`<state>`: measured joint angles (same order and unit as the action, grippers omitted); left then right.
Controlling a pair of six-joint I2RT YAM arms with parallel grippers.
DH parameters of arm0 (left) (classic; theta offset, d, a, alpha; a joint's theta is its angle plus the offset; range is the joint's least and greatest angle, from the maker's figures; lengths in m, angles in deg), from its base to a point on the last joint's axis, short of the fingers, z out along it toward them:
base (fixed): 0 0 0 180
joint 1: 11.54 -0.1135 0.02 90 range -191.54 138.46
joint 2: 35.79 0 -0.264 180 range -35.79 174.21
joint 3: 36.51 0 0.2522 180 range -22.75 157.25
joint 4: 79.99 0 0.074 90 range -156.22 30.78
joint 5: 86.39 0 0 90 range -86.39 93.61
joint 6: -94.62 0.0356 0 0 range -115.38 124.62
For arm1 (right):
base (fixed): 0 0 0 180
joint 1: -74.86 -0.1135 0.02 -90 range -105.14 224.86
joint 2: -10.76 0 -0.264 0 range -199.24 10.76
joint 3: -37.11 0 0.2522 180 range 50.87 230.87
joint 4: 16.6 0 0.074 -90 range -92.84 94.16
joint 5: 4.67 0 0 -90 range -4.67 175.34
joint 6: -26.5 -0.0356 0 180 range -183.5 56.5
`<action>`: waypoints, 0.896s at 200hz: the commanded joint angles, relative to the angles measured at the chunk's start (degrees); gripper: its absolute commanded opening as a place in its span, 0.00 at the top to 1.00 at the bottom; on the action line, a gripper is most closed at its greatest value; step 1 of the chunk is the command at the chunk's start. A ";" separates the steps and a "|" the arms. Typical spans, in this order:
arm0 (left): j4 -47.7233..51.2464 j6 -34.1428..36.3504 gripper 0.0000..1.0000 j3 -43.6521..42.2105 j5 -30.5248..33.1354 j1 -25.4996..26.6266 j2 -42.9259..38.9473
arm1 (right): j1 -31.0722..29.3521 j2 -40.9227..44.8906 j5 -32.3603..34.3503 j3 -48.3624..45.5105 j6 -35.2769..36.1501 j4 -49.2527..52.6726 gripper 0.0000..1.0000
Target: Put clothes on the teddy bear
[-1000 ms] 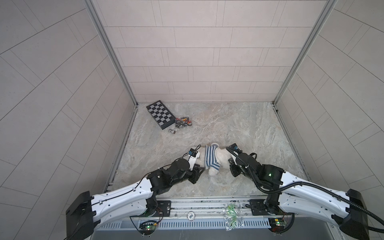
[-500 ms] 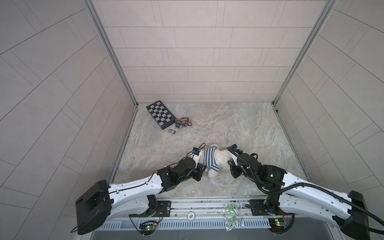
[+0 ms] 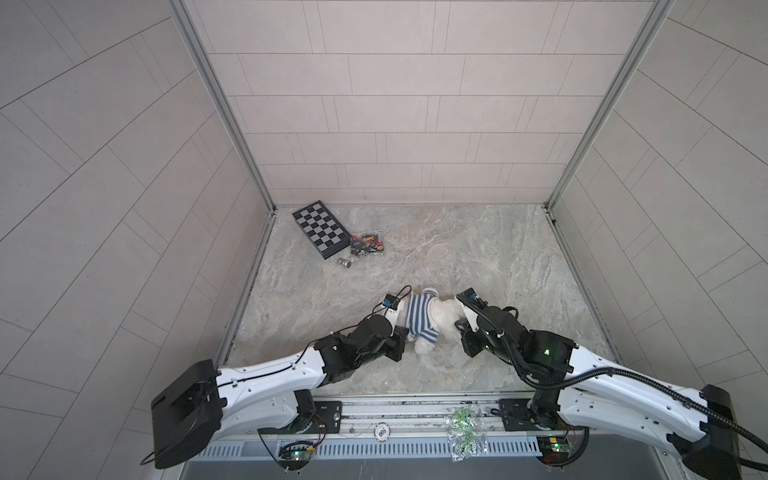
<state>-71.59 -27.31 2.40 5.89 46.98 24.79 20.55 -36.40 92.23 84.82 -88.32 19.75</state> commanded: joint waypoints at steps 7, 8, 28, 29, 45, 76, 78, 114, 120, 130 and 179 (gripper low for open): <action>3.77 0.50 1.00 0.82 2.86 -1.59 -1.29 | 0.34 1.42 -2.19 1.20 1.30 0.68 1.00; 3.82 0.48 1.00 0.80 2.88 -1.67 -1.31 | 0.34 1.48 -2.21 1.20 1.33 0.69 1.00; 4.46 0.37 1.00 -0.23 2.53 -3.07 -2.23 | 0.51 2.11 -2.19 1.20 1.53 1.77 1.00; 4.43 0.37 1.00 -0.25 2.50 -3.11 -2.27 | 0.51 2.18 -2.21 1.20 1.53 1.81 1.00; 5.13 0.74 1.00 -0.84 2.51 -3.97 -3.27 | 0.93 2.80 -2.17 1.20 1.57 2.27 1.00; 5.38 2.80 1.00 -0.41 1.34 -4.29 -4.31 | 1.57 2.71 -2.74 1.20 1.23 1.50 1.00; 5.37 2.95 1.00 -0.37 1.24 -4.29 -4.32 | 1.57 2.60 -2.76 1.20 1.19 1.39 1.00; 4.55 3.85 1.00 -0.36 0.24 -4.29 -4.99 | 1.66 1.09 -2.92 1.16 0.67 0.22 1.00; 4.42 3.94 0.98 -0.43 0.08 -4.21 -5.23 | 1.66 0.94 -2.85 1.20 0.57 0.06 1.00; 4.08 4.03 0.96 -0.66 -0.12 -3.95 -5.93 | 1.74 0.86 -2.68 1.20 0.32 -0.47 1.00; -0.08 4.24 0.93 2.68 -1.95 -3.24 -3.67 | 3.04 0.17 -3.25 0.61 -0.67 -3.08 1.00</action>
<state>-69.86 -24.00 2.42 3.69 43.50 19.37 22.83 -36.12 88.21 84.82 -87.80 19.03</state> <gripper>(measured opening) 0.066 0.058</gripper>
